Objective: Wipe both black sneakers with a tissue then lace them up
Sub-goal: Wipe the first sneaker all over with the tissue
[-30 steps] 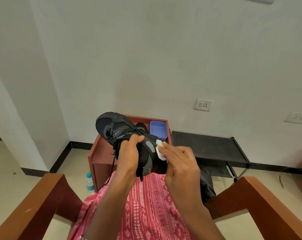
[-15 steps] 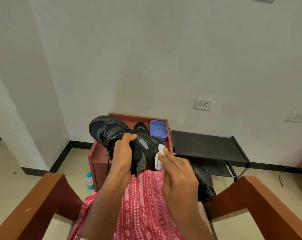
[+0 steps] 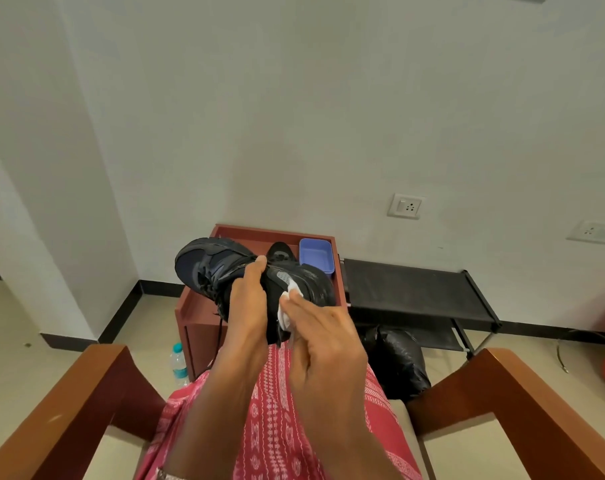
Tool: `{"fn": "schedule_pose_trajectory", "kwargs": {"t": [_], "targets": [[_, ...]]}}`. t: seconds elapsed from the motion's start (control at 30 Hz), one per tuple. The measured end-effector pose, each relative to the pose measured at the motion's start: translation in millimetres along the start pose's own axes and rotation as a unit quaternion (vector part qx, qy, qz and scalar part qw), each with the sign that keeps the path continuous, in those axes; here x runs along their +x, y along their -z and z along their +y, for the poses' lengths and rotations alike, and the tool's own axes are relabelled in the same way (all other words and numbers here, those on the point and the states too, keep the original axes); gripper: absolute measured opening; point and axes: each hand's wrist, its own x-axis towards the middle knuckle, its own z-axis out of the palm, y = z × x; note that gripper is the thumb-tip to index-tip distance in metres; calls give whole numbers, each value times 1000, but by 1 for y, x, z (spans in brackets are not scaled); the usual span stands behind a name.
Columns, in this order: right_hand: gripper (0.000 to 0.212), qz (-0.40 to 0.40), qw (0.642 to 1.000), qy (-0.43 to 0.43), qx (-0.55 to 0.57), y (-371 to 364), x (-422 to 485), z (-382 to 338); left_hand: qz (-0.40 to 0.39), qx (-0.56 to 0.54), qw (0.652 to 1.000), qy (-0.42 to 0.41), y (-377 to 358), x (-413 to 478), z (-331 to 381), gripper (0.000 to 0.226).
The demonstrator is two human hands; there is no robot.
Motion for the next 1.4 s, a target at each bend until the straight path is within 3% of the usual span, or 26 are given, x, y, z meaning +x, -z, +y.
{"fn": "schedule_pose_trajectory", "kwargs": {"t": [0.13, 0.27, 0.43, 0.6, 0.87, 1.0, 1.17, 1.3, 1.4], "targets": [[28, 4, 1000, -5, 5, -6, 29, 9, 9, 57, 998, -24, -3, 0, -6, 46], [28, 5, 1000, -6, -11, -7, 45, 10, 14, 72, 997, -36, -4, -5, -7, 85], [35, 3, 1000, 20, -12, 9, 11, -14, 44, 82, 995, -44, 0, -6, -2, 54], [28, -8, 1000, 19, -19, 0, 24, -6, 35, 112, 991, -72, -1, -7, -3, 68], [38, -22, 1000, 2, -1, -8, 17, -7, 30, 107, 991, -69, 0, -10, -1, 54], [51, -39, 999, 7, -13, 3, -7, -5, 43, 107, 992, -47, 0, -7, -2, 80], [47, -16, 1000, 13, -23, 0, 16, 14, 28, 98, 994, -40, -7, -11, -3, 86], [46, -7, 997, -6, -76, -4, 30, 22, 30, 93, 994, -41, -9, -13, -2, 50], [49, -7, 997, -15, -73, -5, 12, 19, 35, 93, 994, -55, -6, -14, 0, 41]]}}
